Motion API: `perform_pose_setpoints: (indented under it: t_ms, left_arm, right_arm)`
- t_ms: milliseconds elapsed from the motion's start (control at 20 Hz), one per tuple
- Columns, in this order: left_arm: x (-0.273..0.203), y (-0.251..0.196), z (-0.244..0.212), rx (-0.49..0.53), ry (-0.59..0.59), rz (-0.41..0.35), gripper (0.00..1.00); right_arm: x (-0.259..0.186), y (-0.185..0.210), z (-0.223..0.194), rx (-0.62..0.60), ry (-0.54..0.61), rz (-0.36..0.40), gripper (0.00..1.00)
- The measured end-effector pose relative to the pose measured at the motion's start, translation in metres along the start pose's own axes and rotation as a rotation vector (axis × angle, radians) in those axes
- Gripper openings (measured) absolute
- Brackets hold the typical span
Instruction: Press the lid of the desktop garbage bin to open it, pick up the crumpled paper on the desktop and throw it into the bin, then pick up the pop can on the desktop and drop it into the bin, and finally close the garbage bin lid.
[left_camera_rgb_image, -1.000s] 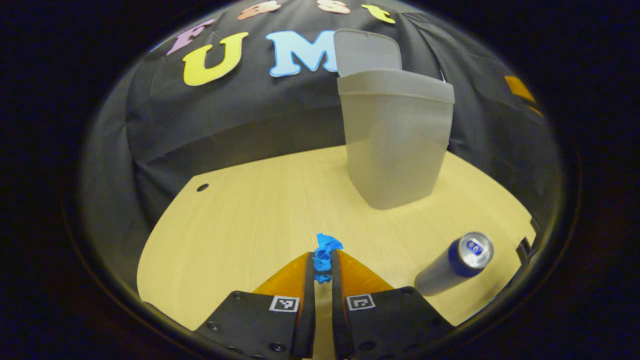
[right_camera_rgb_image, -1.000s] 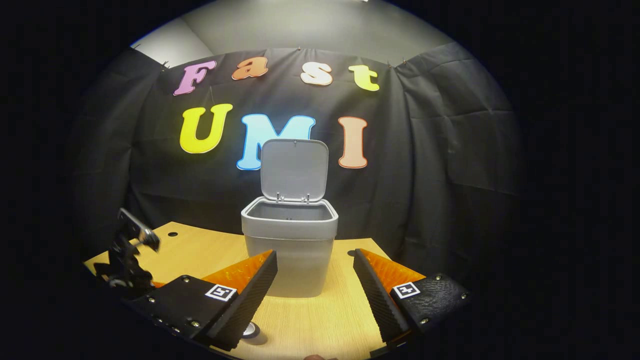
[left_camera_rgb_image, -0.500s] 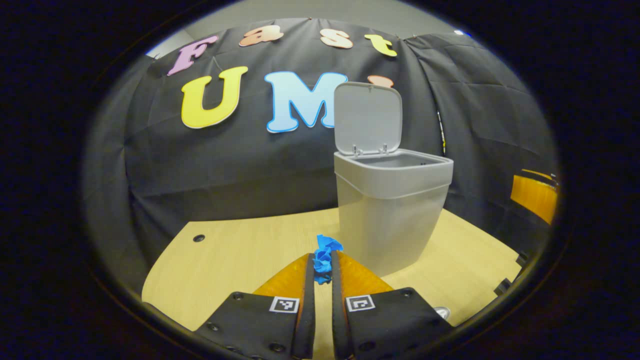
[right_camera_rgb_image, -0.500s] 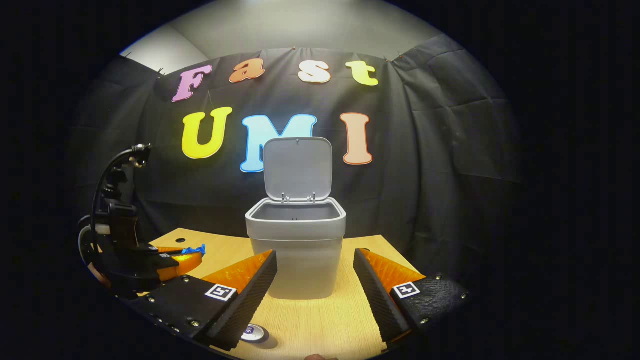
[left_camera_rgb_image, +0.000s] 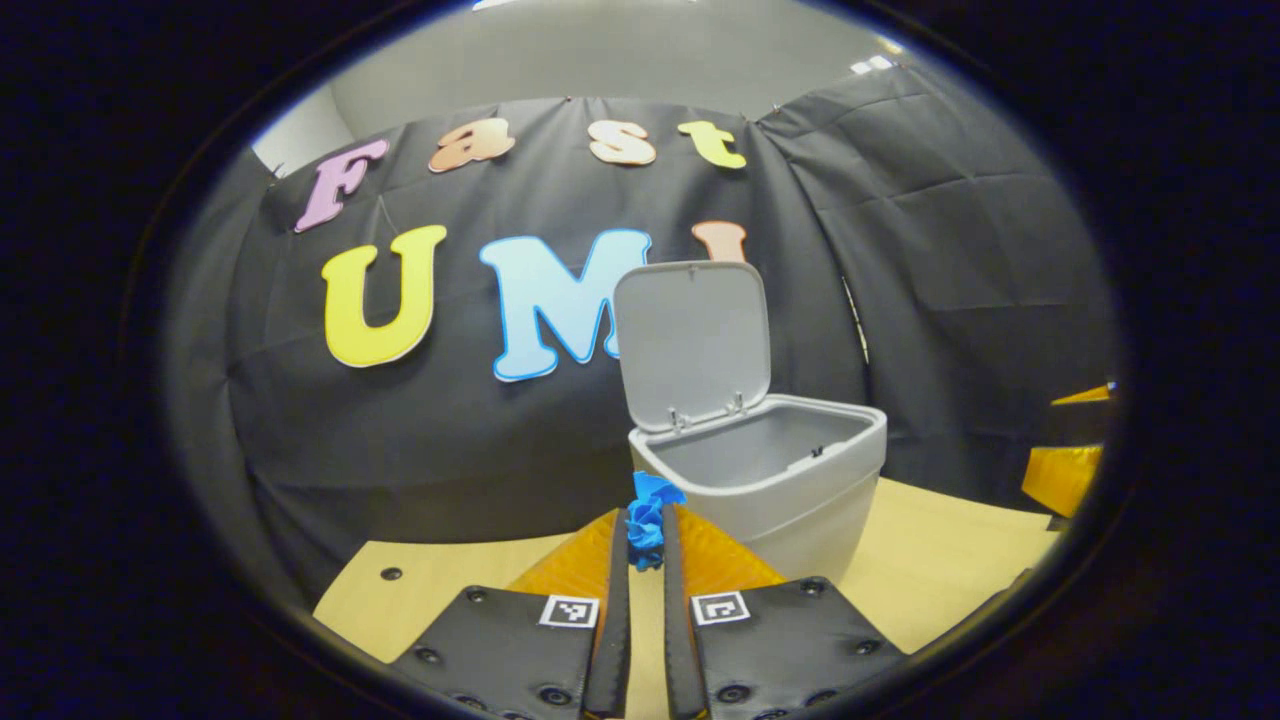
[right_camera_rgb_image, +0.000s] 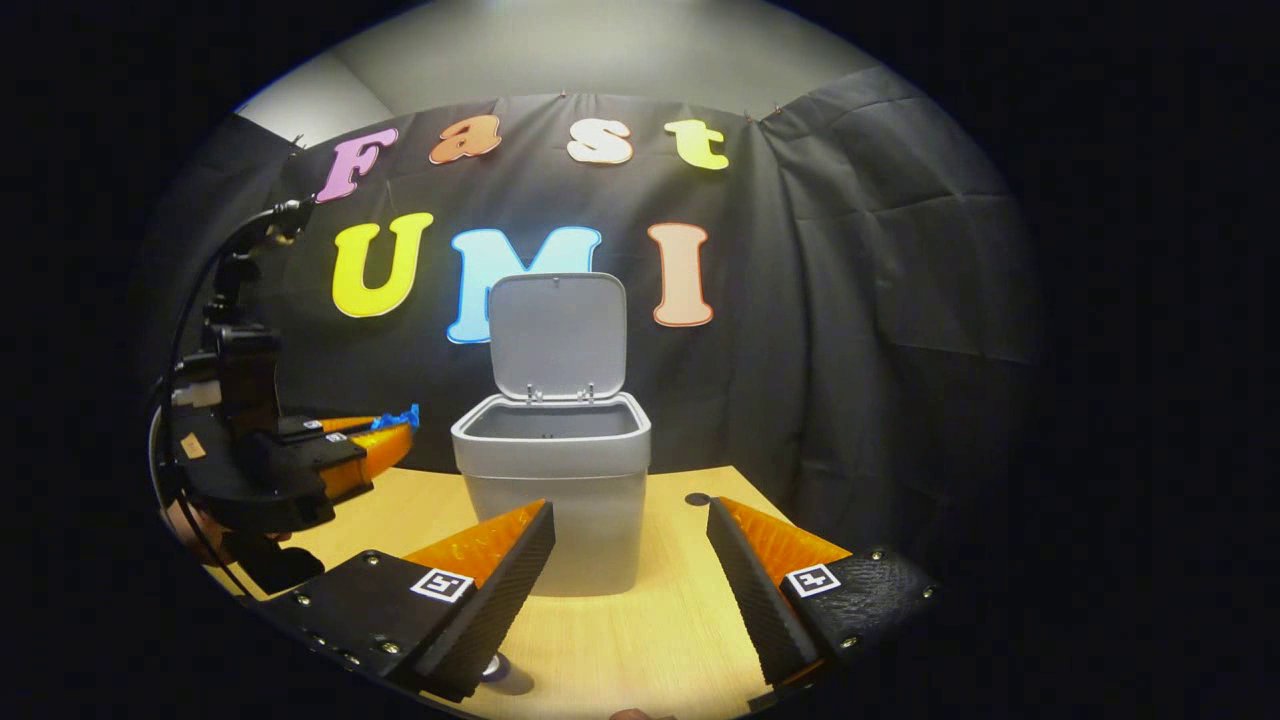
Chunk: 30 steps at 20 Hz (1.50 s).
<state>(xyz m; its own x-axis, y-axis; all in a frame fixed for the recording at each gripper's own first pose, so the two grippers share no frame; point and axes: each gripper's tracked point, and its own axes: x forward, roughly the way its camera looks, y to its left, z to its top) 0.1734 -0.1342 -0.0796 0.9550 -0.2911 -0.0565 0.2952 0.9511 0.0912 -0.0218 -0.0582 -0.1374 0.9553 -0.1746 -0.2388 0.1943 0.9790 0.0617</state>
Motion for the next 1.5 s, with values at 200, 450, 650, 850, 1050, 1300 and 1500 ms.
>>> perform_pose_setpoints:
  t_ms: [200, 450, 650, 850, 1050, 1300, 1500]
  left_arm:
    - [0.031, -0.009, 0.017, -0.058, -0.023, -0.028, 0.2]
    - [0.061, -0.019, 0.02, -0.107, 0.003, -0.042, 0.23]
    - [0.083, -0.036, 0.015, -0.063, 0.034, -0.062, 0.23]
    - [0.096, -0.047, 0.016, -0.043, 0.04, -0.078, 0.23]
    - [0.103, -0.048, 0.015, -0.043, 0.031, -0.081, 0.34]
    - [0.108, -0.041, 0.015, -0.03, 0.024, -0.062, 0.45]
    - [0.107, -0.045, 0.016, -0.033, 0.025, -0.075, 0.45]
  right_arm:
    - [-0.005, -0.013, -0.004, -0.012, 0.018, -0.042, 0.98]
    - [-0.012, -0.022, -0.009, -0.02, 0.036, -0.067, 0.98]
    - [-0.017, -0.027, -0.012, -0.008, 0.044, -0.087, 0.98]
    - [-0.026, -0.038, -0.013, -0.014, 0.048, -0.12, 0.98]
    - [-0.036, -0.051, -0.019, -0.012, 0.061, -0.161, 0.98]
    - [-0.047, -0.065, -0.026, 0.004, 0.08, -0.207, 0.98]
    - [-0.05, -0.067, -0.028, 0.008, 0.086, -0.218, 0.98]
